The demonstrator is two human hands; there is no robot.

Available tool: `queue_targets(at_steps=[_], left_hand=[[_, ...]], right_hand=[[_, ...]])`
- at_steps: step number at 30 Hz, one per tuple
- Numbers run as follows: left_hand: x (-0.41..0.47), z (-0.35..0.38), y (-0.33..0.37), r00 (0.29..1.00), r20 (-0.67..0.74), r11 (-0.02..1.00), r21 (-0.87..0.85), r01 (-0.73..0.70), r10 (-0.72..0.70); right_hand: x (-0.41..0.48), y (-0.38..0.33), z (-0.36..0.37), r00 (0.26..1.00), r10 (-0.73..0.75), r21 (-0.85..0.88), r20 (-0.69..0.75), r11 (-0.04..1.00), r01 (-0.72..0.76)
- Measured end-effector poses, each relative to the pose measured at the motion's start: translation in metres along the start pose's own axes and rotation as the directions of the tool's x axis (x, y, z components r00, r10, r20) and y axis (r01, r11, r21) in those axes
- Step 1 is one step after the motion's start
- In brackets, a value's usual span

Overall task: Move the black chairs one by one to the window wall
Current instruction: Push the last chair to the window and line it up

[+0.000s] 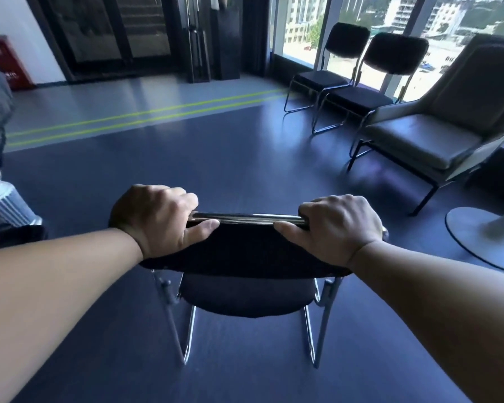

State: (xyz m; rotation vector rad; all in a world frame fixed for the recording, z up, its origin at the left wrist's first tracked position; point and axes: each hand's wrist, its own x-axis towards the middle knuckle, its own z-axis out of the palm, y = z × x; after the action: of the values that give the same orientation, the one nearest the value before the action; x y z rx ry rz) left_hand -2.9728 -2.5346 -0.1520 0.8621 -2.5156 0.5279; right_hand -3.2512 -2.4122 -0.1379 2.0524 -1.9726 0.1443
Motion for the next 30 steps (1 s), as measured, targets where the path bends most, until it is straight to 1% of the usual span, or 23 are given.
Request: queue_targets(at_steps=[5, 10, 14, 16, 20, 22, 30], left_hand=[[0.042, 0.039, -0.030, 0.998, -0.055, 1.000, 0.006, -0.014, 0.014], [0.092, 0.078, -0.072, 0.997, -0.073, 1.000, -0.012, -0.026, 0.025], [0.124, 0.107, -0.102, 0.996, -0.076, 0.998, -0.043, -0.040, 0.036], [0.141, 0.121, -0.113, 0.995, -0.091, 0.998, -0.029, -0.050, 0.048], [0.168, 0.142, -0.133, 0.992, -0.109, 0.996, -0.059, -0.066, 0.059], [0.179, 0.151, -0.143, 0.993, -0.102, 0.996, -0.062, -0.063, 0.057], [0.227, 0.190, -0.174, 0.994, -0.095, 0.997, -0.044, -0.063, 0.058]], right_hand=[[0.055, 0.022, 0.028, 0.998, -0.028, -0.058, -0.065, 0.998, 0.024], [0.117, 0.042, 0.047, 0.996, -0.015, -0.086, -0.082, 0.996, 0.008], [0.164, 0.053, 0.067, 0.998, -0.006, -0.096, -0.063, 0.995, 0.000], [0.186, 0.063, 0.073, 0.997, -0.006, -0.115, -0.074, 0.993, -0.002], [0.218, 0.072, 0.080, 0.996, 0.012, -0.122, -0.084, 0.992, -0.022], [0.232, 0.075, 0.086, 0.998, 0.019, -0.143, -0.063, 0.989, -0.028], [0.292, 0.101, 0.110, 0.997, 0.008, -0.112, -0.072, 0.994, -0.017]])
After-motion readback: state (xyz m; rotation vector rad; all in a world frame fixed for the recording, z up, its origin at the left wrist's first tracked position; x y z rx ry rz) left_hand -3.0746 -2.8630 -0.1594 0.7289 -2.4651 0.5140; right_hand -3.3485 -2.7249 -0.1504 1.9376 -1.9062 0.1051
